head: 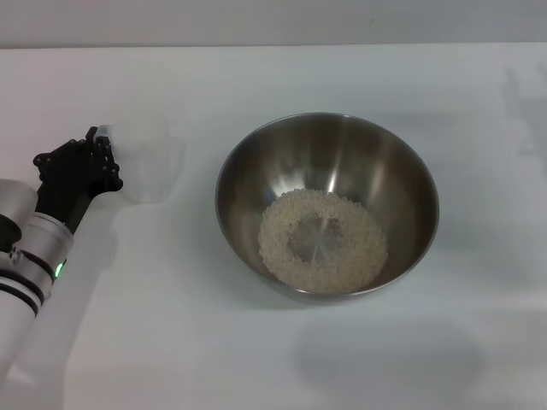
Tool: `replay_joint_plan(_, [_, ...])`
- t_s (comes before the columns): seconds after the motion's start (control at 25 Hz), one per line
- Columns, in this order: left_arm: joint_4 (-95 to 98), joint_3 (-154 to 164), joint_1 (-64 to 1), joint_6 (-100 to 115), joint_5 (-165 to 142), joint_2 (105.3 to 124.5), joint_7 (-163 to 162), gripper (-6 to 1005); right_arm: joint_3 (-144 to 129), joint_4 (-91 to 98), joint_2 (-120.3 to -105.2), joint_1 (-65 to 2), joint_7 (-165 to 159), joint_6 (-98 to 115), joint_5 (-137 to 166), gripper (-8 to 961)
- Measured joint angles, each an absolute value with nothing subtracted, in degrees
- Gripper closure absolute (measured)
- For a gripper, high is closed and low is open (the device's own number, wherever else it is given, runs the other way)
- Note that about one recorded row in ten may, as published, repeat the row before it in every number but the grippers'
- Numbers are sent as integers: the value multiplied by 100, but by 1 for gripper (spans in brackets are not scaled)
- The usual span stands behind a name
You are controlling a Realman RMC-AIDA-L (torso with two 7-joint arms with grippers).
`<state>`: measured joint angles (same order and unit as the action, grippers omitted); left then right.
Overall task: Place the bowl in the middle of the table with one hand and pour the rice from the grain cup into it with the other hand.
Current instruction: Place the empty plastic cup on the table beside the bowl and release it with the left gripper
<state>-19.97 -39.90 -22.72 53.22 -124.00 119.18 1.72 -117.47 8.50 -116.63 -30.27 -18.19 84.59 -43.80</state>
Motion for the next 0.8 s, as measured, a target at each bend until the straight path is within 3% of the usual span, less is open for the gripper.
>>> replay_joint_plan(0.28, [-2027,-3974,-2133,5379,-12427,11895,-260,911,-11707,866,-11672,-2960,-1827,8473,-4241,402])
replay_joint_plan(0.44, [-2037,-3901,-2005,5527,-12445,11890,-284,761,-11707,857,-11672,-2954,-1828,8473,-4238,402])
replay_joint_plan(0.8, [-1965,-3673,-1887,5776,-12451,11877,-564,562,-11706,833,-11672,-2949,-1828,8473,-4236,402])
